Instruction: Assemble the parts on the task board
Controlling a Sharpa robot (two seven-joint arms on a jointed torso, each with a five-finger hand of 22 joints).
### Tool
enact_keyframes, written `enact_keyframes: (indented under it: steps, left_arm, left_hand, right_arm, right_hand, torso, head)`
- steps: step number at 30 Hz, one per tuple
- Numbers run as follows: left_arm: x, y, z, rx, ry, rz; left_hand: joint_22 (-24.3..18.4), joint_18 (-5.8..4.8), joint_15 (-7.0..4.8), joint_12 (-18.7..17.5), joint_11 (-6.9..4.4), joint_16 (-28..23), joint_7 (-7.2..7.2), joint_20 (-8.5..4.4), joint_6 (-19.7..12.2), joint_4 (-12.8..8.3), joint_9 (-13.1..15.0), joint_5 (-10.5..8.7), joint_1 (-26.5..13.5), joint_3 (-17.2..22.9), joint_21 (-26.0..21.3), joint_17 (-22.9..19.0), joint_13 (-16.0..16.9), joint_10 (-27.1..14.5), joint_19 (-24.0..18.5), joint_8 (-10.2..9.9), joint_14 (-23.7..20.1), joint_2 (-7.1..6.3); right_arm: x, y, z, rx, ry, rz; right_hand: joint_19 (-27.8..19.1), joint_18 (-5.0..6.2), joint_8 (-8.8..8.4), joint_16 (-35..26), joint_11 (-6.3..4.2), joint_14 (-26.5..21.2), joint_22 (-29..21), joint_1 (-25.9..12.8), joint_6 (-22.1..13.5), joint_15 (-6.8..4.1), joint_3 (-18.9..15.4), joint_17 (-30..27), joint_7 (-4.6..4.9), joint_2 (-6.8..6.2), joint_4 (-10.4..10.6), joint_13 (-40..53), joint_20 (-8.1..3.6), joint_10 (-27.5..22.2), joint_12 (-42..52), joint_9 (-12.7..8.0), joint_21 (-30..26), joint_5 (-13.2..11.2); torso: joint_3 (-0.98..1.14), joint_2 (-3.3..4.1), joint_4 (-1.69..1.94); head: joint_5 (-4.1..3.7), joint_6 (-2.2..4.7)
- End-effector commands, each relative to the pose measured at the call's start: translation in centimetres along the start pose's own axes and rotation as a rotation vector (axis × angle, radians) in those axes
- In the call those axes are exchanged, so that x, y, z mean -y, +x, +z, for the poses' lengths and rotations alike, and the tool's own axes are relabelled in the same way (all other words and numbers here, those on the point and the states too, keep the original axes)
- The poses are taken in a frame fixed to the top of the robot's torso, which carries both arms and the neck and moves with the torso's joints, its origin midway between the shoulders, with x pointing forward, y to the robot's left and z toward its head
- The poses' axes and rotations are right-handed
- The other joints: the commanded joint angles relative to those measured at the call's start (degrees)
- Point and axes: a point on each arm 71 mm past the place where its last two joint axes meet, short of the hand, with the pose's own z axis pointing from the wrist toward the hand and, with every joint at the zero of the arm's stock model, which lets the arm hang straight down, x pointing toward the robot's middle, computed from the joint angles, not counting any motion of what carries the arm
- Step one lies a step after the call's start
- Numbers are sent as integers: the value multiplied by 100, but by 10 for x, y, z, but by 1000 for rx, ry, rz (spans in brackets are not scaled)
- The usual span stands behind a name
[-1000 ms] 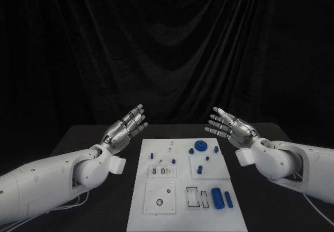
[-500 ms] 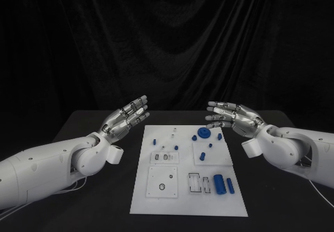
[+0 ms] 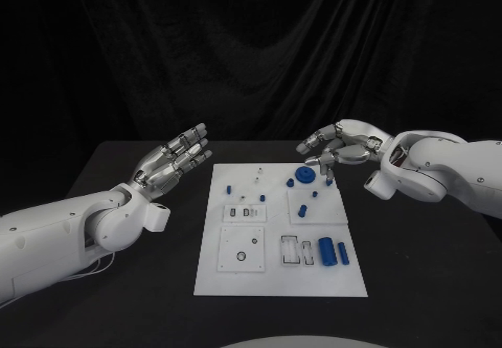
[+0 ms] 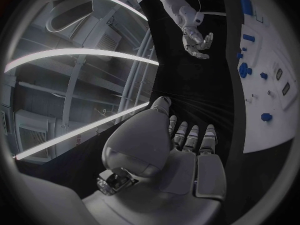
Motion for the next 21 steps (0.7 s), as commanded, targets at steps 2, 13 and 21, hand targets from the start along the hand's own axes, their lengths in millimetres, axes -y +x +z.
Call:
enact_keyframes:
  steps: [2,13,21]
  left_arm:
    - [13,4,-6,1,144,-6]
    - [22,8,-19,10,165,-10]
    - [24,9,-22,9,171,-14]
  left_hand:
    - [8,88,42,65,66,-20,68,44,24,-60,6,95,58,53,29,-3,6,17,21,32,-3,-65]
    - [11,91,55,113,114,-15,110,63,80,-108,13,134,72,85,35,1,12,44,32,50,15,-91]
    - [13,91,70,116,139,-13,140,76,97,-124,15,154,72,106,39,2,11,45,39,55,21,-88]
  right_arm:
    - [-4,-3,1,5,94,-541]
    - [-20,1,4,25,115,-897]
    - [-25,2,8,42,108,-971]
  right_hand:
    - [171,-15,-417,292,-53,161,745,88,83,-64,213,171,-210,-122,32,-3,-59,199,-427,-116,624,11]
    - [619,-236,-967,933,-66,425,2627,8,228,-142,869,584,-328,-499,-9,28,-118,848,-977,-189,1988,90]
    - [821,-324,-1043,1115,-42,535,3246,-70,375,-140,1118,713,-271,-608,-21,32,-114,1046,-1114,-142,2391,147]
  torso:
    - [-32,155,43]
    - [-128,435,155]
    - [-179,648,251]
  head:
    - [-65,-65]
    - [-210,-67]
    - [-339,31]
